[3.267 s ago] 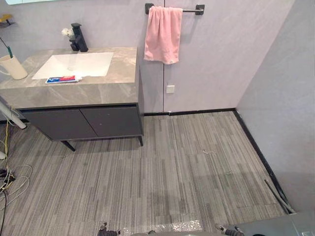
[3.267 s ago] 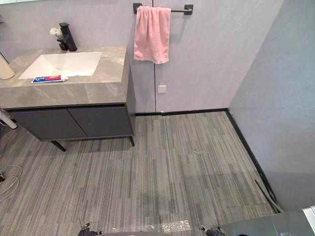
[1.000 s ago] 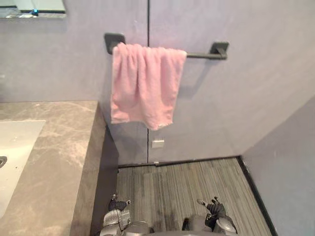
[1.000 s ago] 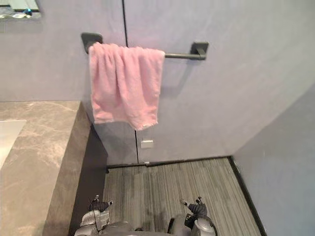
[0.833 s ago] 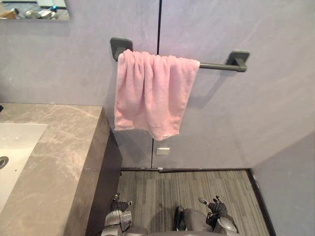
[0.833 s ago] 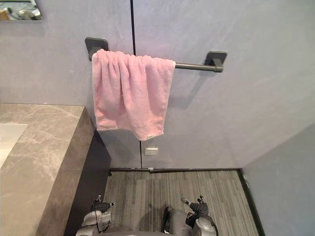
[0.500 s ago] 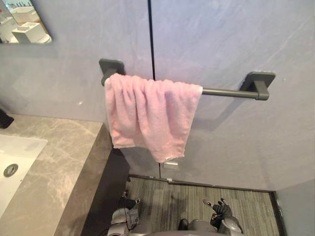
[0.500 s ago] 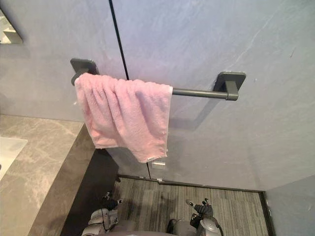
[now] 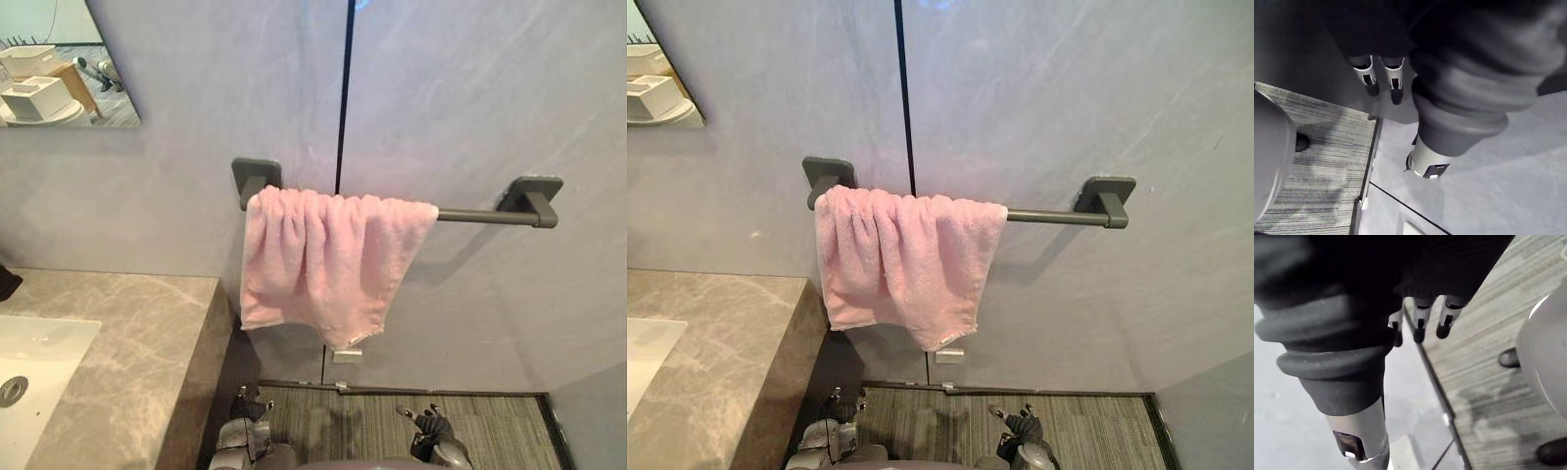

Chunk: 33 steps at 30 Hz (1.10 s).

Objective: Organize washtable

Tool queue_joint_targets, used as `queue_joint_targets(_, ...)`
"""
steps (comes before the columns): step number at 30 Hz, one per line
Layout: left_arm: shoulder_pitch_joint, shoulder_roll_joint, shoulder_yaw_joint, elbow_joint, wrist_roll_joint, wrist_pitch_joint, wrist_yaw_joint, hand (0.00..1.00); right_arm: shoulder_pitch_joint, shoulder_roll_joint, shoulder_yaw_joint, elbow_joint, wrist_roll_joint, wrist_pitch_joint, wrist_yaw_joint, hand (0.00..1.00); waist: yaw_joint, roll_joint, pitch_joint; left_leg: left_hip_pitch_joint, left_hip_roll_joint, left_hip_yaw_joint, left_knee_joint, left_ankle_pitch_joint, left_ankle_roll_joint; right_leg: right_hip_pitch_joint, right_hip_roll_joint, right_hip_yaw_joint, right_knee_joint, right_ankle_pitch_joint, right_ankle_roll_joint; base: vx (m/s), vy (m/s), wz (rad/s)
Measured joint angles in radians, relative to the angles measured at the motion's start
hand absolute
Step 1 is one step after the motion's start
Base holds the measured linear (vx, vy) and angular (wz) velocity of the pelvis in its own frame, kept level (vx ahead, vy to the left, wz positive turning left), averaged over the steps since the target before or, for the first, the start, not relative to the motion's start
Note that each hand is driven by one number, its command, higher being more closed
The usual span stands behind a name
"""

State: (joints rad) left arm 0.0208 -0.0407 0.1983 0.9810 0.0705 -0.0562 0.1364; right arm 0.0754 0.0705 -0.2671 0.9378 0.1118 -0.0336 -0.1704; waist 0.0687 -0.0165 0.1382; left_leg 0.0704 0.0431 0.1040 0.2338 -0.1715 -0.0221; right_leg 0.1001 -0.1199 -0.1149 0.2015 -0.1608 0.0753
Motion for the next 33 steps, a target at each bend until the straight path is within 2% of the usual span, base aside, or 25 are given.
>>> queue_joint_targets(10, 0.014, -0.001, -0.010, -0.004, -0.119, -0.029, 0.043, 0.00, -0.002, -0.011, 0.017, 0.020, 0.000, -0.004, -0.004, 0.00, 0.001, 0.006, -0.011, 0.056, -0.006, -0.018, -0.087, 0.041, -0.012, 0.051, 0.009, -0.025, -0.050, 0.015, -0.009, 0.01, -0.010, 0.05)
queue_joint_targets(15, 0.067, -0.006, -0.048, -0.107, -0.170, -0.037, 0.065, 0.00, -0.001, -0.015, 0.035, 0.017, 0.001, -0.008, -0.007, 0.00, 0.001, 0.004, -0.011, 0.063, -0.006, -0.022, -0.101, 0.051, -0.012, 0.053, 0.010, -0.029, -0.051, 0.015, -0.009, -0.04, -0.010, 0.03)
queue_joint_targets(20, 0.213, -0.003, -0.156, -0.509, -0.218, -0.037, 0.089, 0.00, 0.028, -0.011, 0.084, -0.028, 0.006, -0.009, -0.028, 0.00, 0.007, -0.017, -0.006, 0.056, -0.008, -0.048, -0.123, 0.072, -0.014, 0.057, 0.009, -0.056, -0.063, 0.023, -0.011, -0.04, -0.010, 0.14)
queue_joint_targets(23, 0.254, 0.007, -0.188, -0.730, -0.230, -0.056, 0.088, 0.00, 0.044, -0.014, 0.110, -0.052, 0.012, -0.010, -0.032, 0.00, 0.007, -0.017, -0.006, 0.055, -0.007, -0.056, -0.118, 0.072, -0.014, 0.064, 0.010, -0.064, -0.066, 0.024, -0.012, -0.04, -0.013, 0.08)
queue_joint_targets(27, 0.267, 0.004, -0.193, -0.851, -0.232, -0.087, 0.087, 0.00, 0.045, -0.018, 0.122, -0.052, 0.013, -0.009, -0.032, 0.00, 0.010, -0.017, -0.006, 0.050, -0.007, -0.062, -0.116, 0.072, -0.014, 0.069, 0.011, -0.069, -0.069, 0.024, -0.012, -0.05, -0.010, 0.04)
queue_joint_targets(30, 0.275, -0.011, -0.210, -0.896, -0.235, -0.087, 0.088, 0.00, 0.052, -0.022, 0.129, -0.050, 0.013, -0.009, -0.031, 0.00, 0.029, -0.019, -0.007, 0.040, 0.000, -0.065, -0.112, 0.071, -0.015, 0.070, 0.012, -0.069, -0.067, 0.024, -0.013, 0.00, -0.009, 0.03)
queue_joint_targets(33, 0.286, -0.016, -0.222, -0.970, -0.232, -0.088, 0.094, 0.00, 0.052, -0.021, 0.129, -0.048, 0.013, -0.008, -0.031, 0.00, 0.030, -0.023, -0.008, 0.025, 0.000, -0.072, -0.093, 0.069, -0.017, 0.070, 0.013, -0.074, -0.066, 0.024, -0.013, -0.01, -0.013, 0.09)
